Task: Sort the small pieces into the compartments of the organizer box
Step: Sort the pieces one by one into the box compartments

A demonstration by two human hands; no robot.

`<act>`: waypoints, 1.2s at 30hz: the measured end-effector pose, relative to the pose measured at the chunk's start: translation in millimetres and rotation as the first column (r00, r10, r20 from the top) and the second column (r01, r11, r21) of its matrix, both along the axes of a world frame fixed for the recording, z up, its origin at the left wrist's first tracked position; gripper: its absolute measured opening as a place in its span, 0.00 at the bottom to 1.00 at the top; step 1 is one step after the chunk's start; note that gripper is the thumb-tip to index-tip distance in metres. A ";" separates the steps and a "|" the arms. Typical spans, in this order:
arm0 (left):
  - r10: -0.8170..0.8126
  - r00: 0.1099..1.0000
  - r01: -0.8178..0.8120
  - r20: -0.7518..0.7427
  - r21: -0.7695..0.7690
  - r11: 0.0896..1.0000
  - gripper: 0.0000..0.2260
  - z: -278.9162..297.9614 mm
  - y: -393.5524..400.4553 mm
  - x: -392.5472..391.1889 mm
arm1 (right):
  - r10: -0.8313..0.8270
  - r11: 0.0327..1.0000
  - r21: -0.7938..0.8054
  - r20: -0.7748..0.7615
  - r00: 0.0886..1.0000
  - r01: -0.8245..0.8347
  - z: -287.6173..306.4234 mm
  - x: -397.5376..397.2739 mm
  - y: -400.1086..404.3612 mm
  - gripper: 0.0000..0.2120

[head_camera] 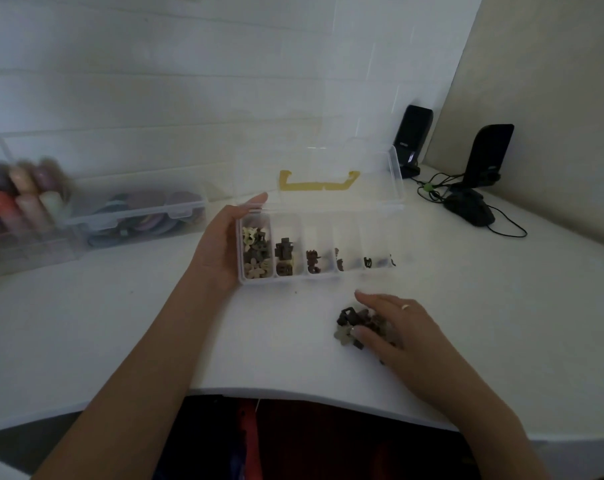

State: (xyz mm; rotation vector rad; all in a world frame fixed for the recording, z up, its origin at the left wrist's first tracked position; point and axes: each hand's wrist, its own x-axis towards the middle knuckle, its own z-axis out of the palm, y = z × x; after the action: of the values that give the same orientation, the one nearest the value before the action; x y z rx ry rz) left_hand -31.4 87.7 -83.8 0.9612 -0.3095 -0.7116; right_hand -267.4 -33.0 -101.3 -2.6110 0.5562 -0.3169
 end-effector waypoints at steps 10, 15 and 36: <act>0.004 1.000 -0.005 -0.030 -0.015 1.000 0.14 0.1 -0.4 0.7 | -0.038 0.995 0.102 0.209 0.977 0.017 -4.5 22.4 5.6 0.01; 0.008 1.000 -0.008 -0.024 -0.019 1.000 0.15 -1.7 0.5 3.0 | -0.061 0.989 0.146 0.343 0.937 0.011 -1.0 21.4 14.1 0.03; 0.008 0.999 -0.009 -0.037 -0.031 0.999 0.13 -4.1 -0.5 5.1 | -0.095 0.995 0.080 0.577 0.811 0.059 -3.2 28.4 17.9 0.11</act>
State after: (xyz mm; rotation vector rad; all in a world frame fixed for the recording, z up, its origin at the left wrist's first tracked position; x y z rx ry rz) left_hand -26.3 87.2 -87.8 0.9183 -0.2825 -0.7139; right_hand -239.0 -15.1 -104.5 -2.2597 0.4386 -1.0650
